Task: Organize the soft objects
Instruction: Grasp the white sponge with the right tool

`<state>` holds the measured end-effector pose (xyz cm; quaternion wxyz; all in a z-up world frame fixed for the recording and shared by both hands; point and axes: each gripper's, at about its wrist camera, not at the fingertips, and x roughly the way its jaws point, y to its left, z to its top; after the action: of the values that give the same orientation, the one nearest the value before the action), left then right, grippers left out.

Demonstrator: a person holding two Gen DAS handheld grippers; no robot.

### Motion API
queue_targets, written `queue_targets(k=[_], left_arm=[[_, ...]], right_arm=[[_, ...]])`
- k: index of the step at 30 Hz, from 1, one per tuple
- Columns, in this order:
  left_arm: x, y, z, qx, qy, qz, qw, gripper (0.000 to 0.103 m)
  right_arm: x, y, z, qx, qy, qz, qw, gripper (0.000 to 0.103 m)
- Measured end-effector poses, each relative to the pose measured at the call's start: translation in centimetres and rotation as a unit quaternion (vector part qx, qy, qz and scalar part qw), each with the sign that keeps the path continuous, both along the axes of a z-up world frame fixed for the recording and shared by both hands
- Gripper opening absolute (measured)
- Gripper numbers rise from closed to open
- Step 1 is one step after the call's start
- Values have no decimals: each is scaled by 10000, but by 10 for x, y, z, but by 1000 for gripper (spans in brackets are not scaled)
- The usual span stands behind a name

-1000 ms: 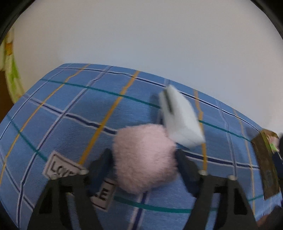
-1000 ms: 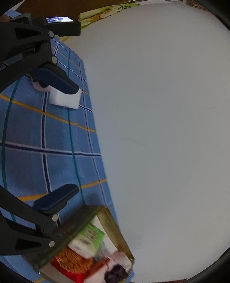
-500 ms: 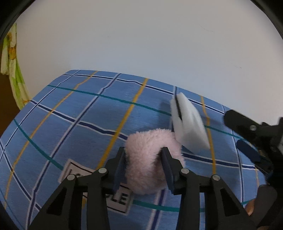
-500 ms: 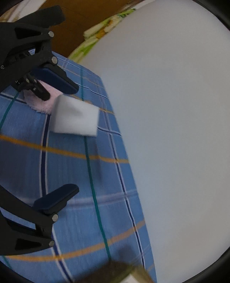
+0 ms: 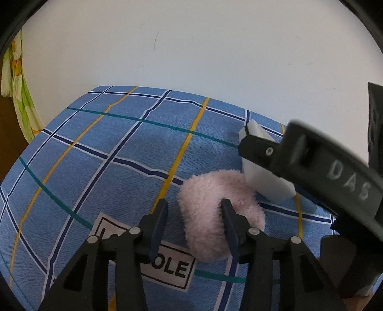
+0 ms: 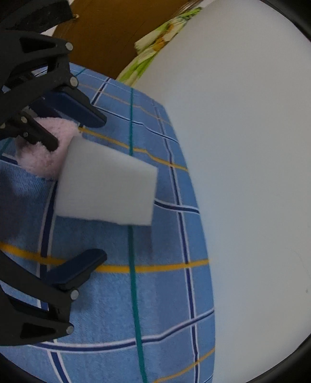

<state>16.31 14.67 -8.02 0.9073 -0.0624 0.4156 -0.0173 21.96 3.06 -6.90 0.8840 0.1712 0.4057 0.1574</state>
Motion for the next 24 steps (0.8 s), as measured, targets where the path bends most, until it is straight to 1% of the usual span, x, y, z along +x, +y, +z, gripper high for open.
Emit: queue_targets(k=[1, 2, 3, 5, 7, 9, 10, 12, 15, 18, 20, 21, 22, 24], left_arm=[[2, 1, -1, 31, 7, -7, 10000, 55], [2, 1, -1, 47, 11, -20, 10000, 60], [1, 2, -1, 55, 9, -20, 10000, 63], [-1, 6, 1, 15, -7, -37, 10000, 74], [-3, 9, 4, -130, -78, -74, 9999, 77], [-5, 6, 8, -327, -166, -165, 9992, 80], [-5, 4, 8, -367, -185, -221, 9989, 83], [-7, -7, 10, -329, -240, -411, 9983, 84], [-6, -25, 11, -122, -331, -625, 9974, 84], [2, -32, 2, 168, -149, -463, 9987, 85], [7, -30, -5, 200, 61, -371, 9991, 85], [5, -30, -2, 166, 9, -344, 9993, 85], [6, -27, -2, 120, 52, -253, 9996, 85], [5, -29, -1, 191, 59, -249, 9995, 85]], right_arm=[[0, 2, -1, -128, 26, 46, 9999, 78], [1, 4, -1, -338, 26, 127, 9993, 59], [0, 3, -1, -316, 29, 226, 9992, 60], [-5, -10, 0, -77, -12, 133, 9999, 59], [-13, -23, 5, 81, -168, 9, 9998, 59], [-22, -37, 16, 58, -467, -120, 9988, 59], [-29, -45, 23, -41, -666, -229, 9975, 59], [-41, -56, 31, -222, -929, -304, 9950, 59], [-65, -71, 36, -816, -1266, -480, 9874, 59], [-83, -83, 36, -1097, -1396, -520, 9827, 59], [-96, -88, 36, -1298, -1491, -522, 9789, 59], [-100, -91, 36, -1361, -1525, -524, 9775, 59], [-105, -93, 36, -1424, -1567, -530, 9759, 60], [-118, -102, 36, -1498, -1630, -538, 9737, 60]])
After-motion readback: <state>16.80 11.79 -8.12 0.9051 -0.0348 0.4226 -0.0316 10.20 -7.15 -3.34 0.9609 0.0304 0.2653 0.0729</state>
